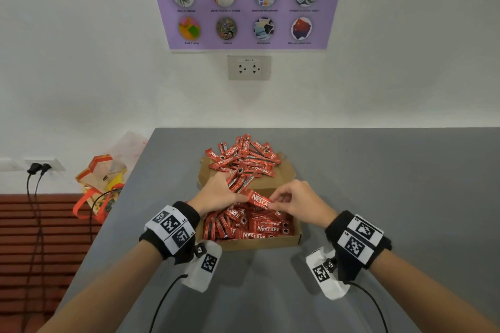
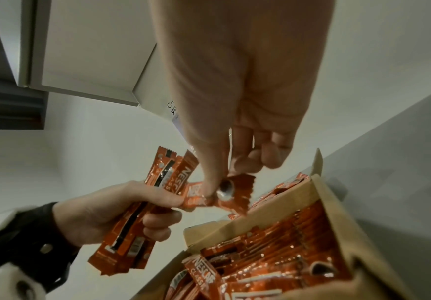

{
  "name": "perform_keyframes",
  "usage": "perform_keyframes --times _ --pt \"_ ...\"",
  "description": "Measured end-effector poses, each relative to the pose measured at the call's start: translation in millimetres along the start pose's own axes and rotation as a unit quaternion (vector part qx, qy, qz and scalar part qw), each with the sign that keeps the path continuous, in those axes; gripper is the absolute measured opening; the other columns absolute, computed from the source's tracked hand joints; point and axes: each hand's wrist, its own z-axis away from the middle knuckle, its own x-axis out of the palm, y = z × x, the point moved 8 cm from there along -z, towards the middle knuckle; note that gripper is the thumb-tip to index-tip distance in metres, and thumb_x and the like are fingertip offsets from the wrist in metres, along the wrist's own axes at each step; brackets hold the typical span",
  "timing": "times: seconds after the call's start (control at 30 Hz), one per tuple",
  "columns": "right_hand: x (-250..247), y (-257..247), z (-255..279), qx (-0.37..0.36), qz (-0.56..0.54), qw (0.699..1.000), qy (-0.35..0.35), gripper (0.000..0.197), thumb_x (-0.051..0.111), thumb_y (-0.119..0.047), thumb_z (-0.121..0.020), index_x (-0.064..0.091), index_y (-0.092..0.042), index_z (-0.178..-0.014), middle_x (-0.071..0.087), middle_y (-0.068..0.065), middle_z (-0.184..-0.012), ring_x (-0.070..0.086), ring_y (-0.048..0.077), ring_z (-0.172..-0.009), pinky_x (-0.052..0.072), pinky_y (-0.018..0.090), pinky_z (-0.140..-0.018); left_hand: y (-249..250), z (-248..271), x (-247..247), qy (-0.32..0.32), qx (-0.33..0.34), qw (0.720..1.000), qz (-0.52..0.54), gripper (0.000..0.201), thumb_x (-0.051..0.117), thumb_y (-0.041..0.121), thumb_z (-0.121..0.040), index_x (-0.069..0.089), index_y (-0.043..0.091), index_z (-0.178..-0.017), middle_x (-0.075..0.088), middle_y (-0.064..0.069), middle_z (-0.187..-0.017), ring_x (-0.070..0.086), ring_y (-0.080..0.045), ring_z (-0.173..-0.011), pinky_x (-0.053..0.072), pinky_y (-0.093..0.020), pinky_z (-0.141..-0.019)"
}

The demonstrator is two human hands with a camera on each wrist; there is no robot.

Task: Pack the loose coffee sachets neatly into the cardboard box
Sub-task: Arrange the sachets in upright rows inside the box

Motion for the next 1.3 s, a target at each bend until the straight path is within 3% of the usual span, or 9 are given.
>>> perform_keyframes --times 0.1,0.2,0.3,0.4,0.5,0.83,1.0,1.13,1.3 --pt "10.6 9.6 6.1 0.007 0.039 0.997 -0.061 0.016 0.072 -0.019 -0.081 0.073 -0.009 -0.093 0.071 0.0 -0.089 0.059 -0.001 -0.068 0.049 0.009 -0.068 1.0 -0.9 -5.8 0.024 0.01 0.999 -0.031 0.025 0.076 0.02 -0.076 0.063 0.014 -0.096 0.067 0.001 -0.094 0.064 -0.016 -0.085 0.05 -0.03 -0.082" --pt "18.7 13.7 11.5 0.008 0.074 0.994 -0.081 0.012 0.074 -0.016 -0.079 0.074 -0.009 -0.087 0.072 0.002 -0.089 0.059 0.002 -0.069 0.05 0.011 -0.069 -1.9 -1.5 8.9 -0.022 0.001 0.996 -0.089 0.021 0.075 0.014 -0.076 0.062 0.009 -0.091 0.066 0.0 -0.085 0.063 -0.013 -0.072 0.051 -0.025 -0.07" --pt "20.1 14.7 12.2 0.008 0.131 0.989 -0.067 0.006 0.074 -0.017 -0.077 0.074 -0.013 -0.082 0.071 -0.001 -0.087 0.064 0.01 -0.076 0.054 0.025 -0.075 -9.3 0.2 34.6 -0.093 0.003 0.976 -0.195 0.024 0.075 0.011 -0.074 0.061 0.006 -0.094 0.067 -0.004 -0.089 0.063 -0.015 -0.068 0.055 -0.023 -0.064" --pt "22.2 11.0 13.3 -0.001 0.169 0.984 -0.057 0.005 0.068 -0.014 -0.078 0.073 -0.014 -0.081 0.071 -0.002 -0.087 0.065 0.014 -0.079 0.053 0.028 -0.075 -19.6 -1.1 49.2 -0.118 0.015 0.959 -0.256 0.04 0.079 0.021 -0.068 0.064 0.011 -0.103 0.069 -0.001 -0.099 0.066 -0.016 -0.085 0.055 -0.032 -0.082" --pt "28.1 9.9 14.9 -0.004 0.2 0.978 -0.059 0.007 0.064 -0.013 -0.08 0.071 -0.013 -0.082 0.071 -0.001 -0.09 0.064 0.016 -0.083 0.051 0.025 -0.074 -25.1 1.1 59.1 -0.116 0.041 0.948 -0.294 0.047 0.078 0.028 -0.069 0.062 0.011 -0.109 0.067 -0.001 -0.108 0.064 -0.017 -0.095 0.052 -0.033 -0.088" --pt "33.8 18.6 15.1 -0.001 0.217 0.976 -0.029 0.003 0.061 -0.013 -0.079 0.063 -0.01 -0.078 0.064 0.0 -0.085 0.06 0.017 -0.081 0.047 0.026 -0.069 -30.4 0.1 64.6 -0.115 0.066 0.936 -0.327 0.037 0.073 0.025 -0.073 0.061 0.008 -0.104 0.065 -0.005 -0.107 0.063 -0.022 -0.093 0.053 -0.038 -0.085" --pt "34.7 15.4 15.6 -0.004 0.236 0.971 -0.022 0.004 0.06 -0.016 -0.082 0.061 -0.012 -0.082 0.064 -0.001 -0.089 0.06 0.015 -0.084 0.046 0.026 -0.073 -21.5 -4.2 58.5 -0.074 0.084 0.947 -0.303 0.05 0.076 0.032 -0.07 0.059 0.013 -0.113 0.065 -0.001 -0.112 0.062 -0.019 -0.1 0.05 -0.037 -0.09" --pt "33.1 15.2 12.5 0.0 0.252 0.967 -0.022 0.006 0.057 -0.018 -0.084 0.06 -0.013 -0.085 0.066 0.0 -0.089 0.062 0.019 -0.085 0.049 0.034 -0.079 -18.6 -6.5 63.1 -0.06 0.094 0.948 -0.297 0.047 0.076 0.033 -0.069 0.06 0.016 -0.111 0.066 0.0 -0.11 0.063 -0.02 -0.099 0.051 -0.039 -0.088" --pt "33.6 15.3 14.9 0.0 0.252 0.968 -0.013 0.012 0.05 -0.017 -0.087 0.059 -0.013 -0.081 0.066 0.0 -0.086 0.061 0.02 -0.082 0.047 0.032 -0.075 -26.5 -10.4 64.9 -0.063 0.077 0.952 -0.289 0.047 0.075 0.033 -0.068 0.061 0.016 -0.11 0.066 0.001 -0.109 0.062 -0.019 -0.098 0.052 -0.038 -0.088"
